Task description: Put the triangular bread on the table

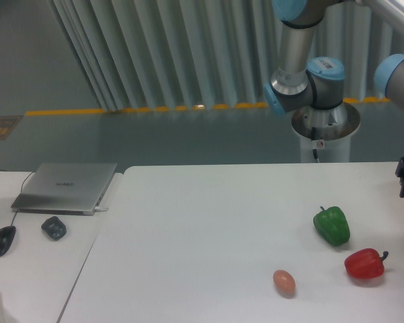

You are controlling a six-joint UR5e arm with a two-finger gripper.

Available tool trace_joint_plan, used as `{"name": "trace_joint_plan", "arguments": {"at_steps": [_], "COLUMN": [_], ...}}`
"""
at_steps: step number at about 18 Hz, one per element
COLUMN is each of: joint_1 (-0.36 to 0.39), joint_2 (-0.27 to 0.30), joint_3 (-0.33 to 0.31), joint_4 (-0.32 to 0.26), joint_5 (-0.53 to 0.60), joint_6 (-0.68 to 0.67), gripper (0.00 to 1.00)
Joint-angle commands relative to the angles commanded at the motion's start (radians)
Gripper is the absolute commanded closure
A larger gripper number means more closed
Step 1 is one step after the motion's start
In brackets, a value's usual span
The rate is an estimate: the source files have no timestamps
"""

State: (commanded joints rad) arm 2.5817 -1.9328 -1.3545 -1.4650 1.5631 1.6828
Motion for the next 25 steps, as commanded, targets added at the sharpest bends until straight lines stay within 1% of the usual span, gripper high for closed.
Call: {"name": "trace_joint_plan", "arguments": {"at_steps": [3, 8, 9, 11, 12, 14, 16, 18, 21, 23, 25], "joint_1": [-0.002, -0.003, 0.003, 0.024, 0.043, 0.054, 0.08, 0.11, 0.158, 0.193, 0.218], "joint_2": [0.003, 0.011, 0.015, 0.04, 0.044, 0.044, 0.073, 0.075, 0.077, 0.074, 0.064], "joint_3": [-0.002, -0.035, -0.064, -0.11, -0.123, -0.132, -0.13, -0.123, -0.124, -0.123, -0.12], "joint_4": [0.0, 0.011, 0.052, 0.116, 0.132, 0.135, 0.135, 0.137, 0.178, 0.198, 0.23], "joint_5": [0.0, 0.0, 0.006, 0.009, 0.009, 0.005, -0.001, -0.012, -0.044, -0.055, -0.064], "joint_6": [0.0, 0.031, 0.014, 0.026, 0.029, 0.031, 0.034, 0.034, 0.035, 0.04, 0.04], "gripper": [0.0, 0.0, 0.0, 0.0, 0.0, 0.0, 0.0, 0.0, 0.0, 0.0, 0.0]}}
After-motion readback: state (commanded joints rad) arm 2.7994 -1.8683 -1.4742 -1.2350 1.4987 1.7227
